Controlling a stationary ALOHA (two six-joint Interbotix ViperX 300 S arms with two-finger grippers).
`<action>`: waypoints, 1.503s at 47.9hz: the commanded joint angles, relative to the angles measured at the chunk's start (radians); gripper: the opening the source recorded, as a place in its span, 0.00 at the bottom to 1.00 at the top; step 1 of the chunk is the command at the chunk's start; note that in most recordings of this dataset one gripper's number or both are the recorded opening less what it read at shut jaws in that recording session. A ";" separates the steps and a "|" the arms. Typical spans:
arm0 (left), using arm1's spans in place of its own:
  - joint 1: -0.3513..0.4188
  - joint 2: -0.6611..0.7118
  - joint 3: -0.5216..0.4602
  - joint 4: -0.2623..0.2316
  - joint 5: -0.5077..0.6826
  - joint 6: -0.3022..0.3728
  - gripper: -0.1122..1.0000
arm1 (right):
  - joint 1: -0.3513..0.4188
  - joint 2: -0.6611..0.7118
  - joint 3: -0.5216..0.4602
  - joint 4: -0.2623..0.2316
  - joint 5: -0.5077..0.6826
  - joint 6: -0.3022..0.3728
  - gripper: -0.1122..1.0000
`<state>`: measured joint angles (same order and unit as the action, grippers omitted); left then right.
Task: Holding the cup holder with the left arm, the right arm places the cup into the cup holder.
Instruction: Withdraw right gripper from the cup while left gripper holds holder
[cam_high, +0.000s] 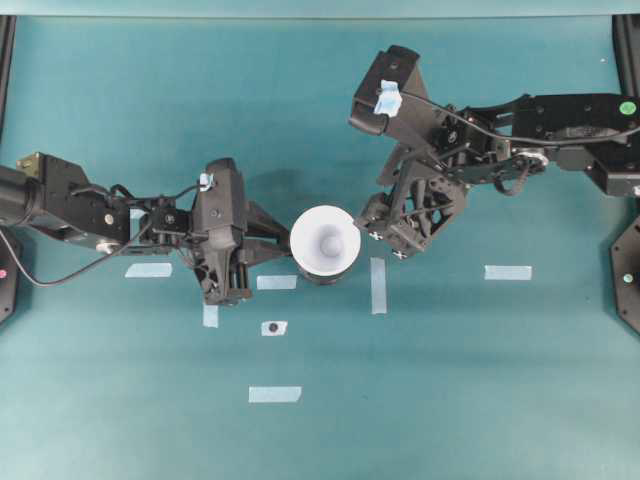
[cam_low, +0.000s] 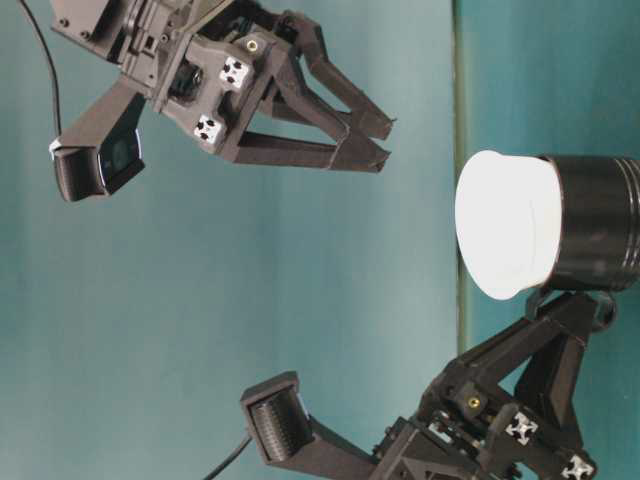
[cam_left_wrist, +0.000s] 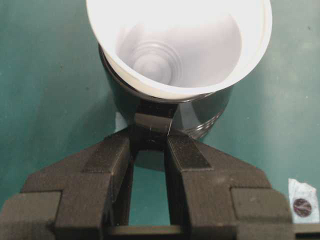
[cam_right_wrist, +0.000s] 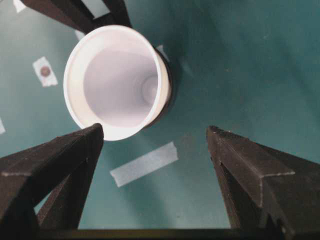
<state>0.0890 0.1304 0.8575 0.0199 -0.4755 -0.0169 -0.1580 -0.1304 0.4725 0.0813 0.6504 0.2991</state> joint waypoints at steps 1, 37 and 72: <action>-0.003 -0.041 -0.017 0.002 -0.005 0.002 0.38 | 0.005 -0.057 -0.009 0.002 -0.006 0.009 0.91; -0.018 -0.055 -0.014 0.002 0.011 -0.003 0.79 | 0.017 -0.057 0.005 0.002 -0.023 0.011 0.91; -0.031 -0.072 -0.012 0.000 0.081 -0.028 0.79 | 0.017 -0.055 0.011 0.002 -0.032 0.011 0.91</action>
<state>0.0614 0.0936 0.8575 0.0184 -0.3912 -0.0445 -0.1442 -0.1304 0.4924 0.0813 0.6243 0.2991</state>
